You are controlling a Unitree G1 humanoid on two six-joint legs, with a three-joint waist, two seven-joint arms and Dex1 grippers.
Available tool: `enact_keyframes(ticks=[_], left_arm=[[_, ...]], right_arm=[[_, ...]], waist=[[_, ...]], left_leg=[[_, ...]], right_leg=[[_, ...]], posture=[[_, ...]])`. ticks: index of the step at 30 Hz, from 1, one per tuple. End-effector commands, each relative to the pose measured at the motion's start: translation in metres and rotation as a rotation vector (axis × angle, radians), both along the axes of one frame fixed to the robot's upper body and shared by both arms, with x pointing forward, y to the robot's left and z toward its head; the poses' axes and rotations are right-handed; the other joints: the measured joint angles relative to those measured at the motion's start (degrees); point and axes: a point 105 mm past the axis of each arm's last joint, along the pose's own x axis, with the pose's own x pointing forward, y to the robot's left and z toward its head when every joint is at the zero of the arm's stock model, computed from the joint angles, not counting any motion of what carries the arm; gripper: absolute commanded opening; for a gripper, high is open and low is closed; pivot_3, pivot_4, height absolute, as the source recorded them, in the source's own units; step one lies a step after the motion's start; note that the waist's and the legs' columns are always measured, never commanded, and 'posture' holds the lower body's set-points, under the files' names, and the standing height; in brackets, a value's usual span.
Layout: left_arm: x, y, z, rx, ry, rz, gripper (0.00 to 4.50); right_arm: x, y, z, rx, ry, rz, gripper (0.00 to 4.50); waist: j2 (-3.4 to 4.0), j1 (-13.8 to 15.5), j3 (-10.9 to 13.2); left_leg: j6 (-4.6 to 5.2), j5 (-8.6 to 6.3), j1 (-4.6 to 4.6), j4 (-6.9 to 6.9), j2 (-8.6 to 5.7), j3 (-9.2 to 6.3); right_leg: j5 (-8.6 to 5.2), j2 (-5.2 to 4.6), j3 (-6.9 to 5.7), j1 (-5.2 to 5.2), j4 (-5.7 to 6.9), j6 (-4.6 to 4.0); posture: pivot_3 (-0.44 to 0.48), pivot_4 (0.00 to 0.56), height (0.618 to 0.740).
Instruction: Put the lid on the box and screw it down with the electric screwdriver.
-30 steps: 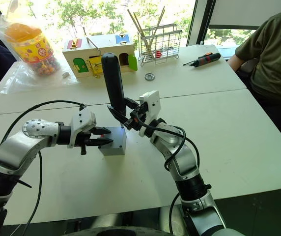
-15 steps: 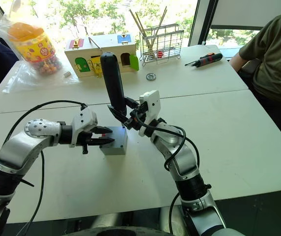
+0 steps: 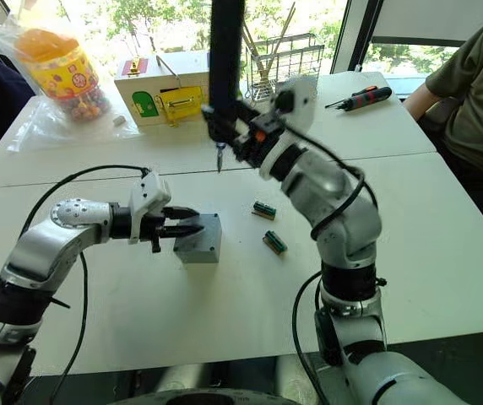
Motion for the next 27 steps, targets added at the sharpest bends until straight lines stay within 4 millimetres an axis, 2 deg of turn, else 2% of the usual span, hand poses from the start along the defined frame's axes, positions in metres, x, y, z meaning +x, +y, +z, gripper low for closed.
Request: enact_keyframes(ticks=[1,2,4,6,9,11,14,16,19,22,27], left_arm=[[0.001,-0.011,0.043,-0.071,-0.126,-0.068,1.68],[-0.001,-0.014,0.047,-0.082,-0.131,-0.087,1.68],[-0.010,-0.026,0.055,-0.086,-0.117,-0.186,1.68],[-0.021,-0.035,0.056,-0.069,-0.095,-0.295,1.68],[-0.034,-0.043,0.044,0.031,-0.101,-0.411,1.68],[-0.040,-0.046,0.033,0.092,-0.110,-0.460,1.68],[-0.044,-0.057,0.027,0.078,-0.111,-0.495,1.68],[-0.046,-0.060,0.023,0.075,-0.109,-0.504,1.68],[-0.049,-0.066,0.018,0.064,-0.095,-0.509,1.68],[-0.052,-0.070,0.017,0.015,-0.070,-0.496,1.68],[-0.053,-0.073,0.016,-0.009,-0.071,-0.473,1.68]], right_arm=[[0.005,-0.047,0.031,0.036,0.006,-0.113,1.89],[0.005,-0.053,0.034,0.021,0.011,-0.127,1.89],[0.009,-0.076,0.031,-0.089,0.115,-0.164,1.89],[0.010,-0.101,0.017,-0.224,0.278,-0.190,1.89],[0.004,-0.139,-0.015,-0.412,0.503,-0.254,1.89],[-0.003,-0.156,-0.030,-0.490,0.591,-0.273,1.89],[-0.026,-0.167,-0.065,-0.639,0.761,-0.196,1.89],[-0.031,-0.172,-0.074,-0.594,0.861,-0.159,1.89],[-0.026,-0.187,-0.084,-0.465,1.007,-0.156,1.89],[-0.022,-0.197,-0.095,-0.445,1.107,-0.190,1.89],[-0.013,-0.200,-0.109,-0.428,1.215,-0.217,1.89]], waist=[[0.05,0.1,0.1],[0.04,-0.1,0.1],[0.14,-0.3,0.2],[0.17,-0.4,0.5],[0.12,-0.4,0.6],[0.12,-0.6,0.7],[0.17,-0.4,0.8],[0.10,-0.6,0.9],[0.12,-0.4,0.9],[0.11,-0.1,1.0],[-0.01,0.0,1.1]], left_leg=[[-0.08,0.05,-0.21,0.09,0.00,0.00],[-0.35,0.22,-0.70,0.26,-0.04,-0.01],[-0.32,0.21,-0.76,0.22,-0.06,0.04],[-0.31,0.21,-0.86,0.20,-0.10,0.18],[-0.28,0.20,-0.90,0.19,-0.05,0.19],[-0.27,0.19,-0.90,0.16,-0.01,0.21],[0.07,0.00,-0.89,0.19,0.01,0.30],[0.11,-0.01,-0.90,0.29,0.01,0.32],[0.12,-0.01,-0.90,0.38,0.00,0.43],[0.09,0.01,-0.90,0.39,-0.02,0.42],[-0.12,0.13,-0.95,0.40,-0.01,0.38]], right_leg=[[0.00,0.00,-0.01,-0.10,0.04,0.00],[0.02,-0.02,-0.06,-0.41,0.08,0.00],[0.02,-0.15,-0.05,-0.50,0.08,0.01],[0.03,-0.21,-0.06,-0.63,0.07,0.01],[0.02,-0.20,-0.06,-0.63,0.05,0.00],[0.02,-0.19,-0.04,-0.64,0.03,0.00],[0.02,-0.19,-0.01,-0.64,0.05,0.00],[0.02,-0.17,-0.04,-0.62,0.06,0.01],[0.03,-0.19,0.03,-0.62,0.09,0.02],[0.03,-0.20,0.01,-0.61,0.07,0.02],[0.03,-0.20,-0.04,-0.62,0.05,0.02]], posture=[[0.000,0.150,0.740],[0.000,0.150,0.740],[0.000,0.150,0.740],[0.000,0.150,0.740],[0.000,0.150,0.740],[0.000,0.150,0.740],[0.000,0.150,0.740],[0.000,0.150,0.740],[0.000,0.150,0.740],[0.000,0.150,0.740],[0.000,0.150,0.740]])
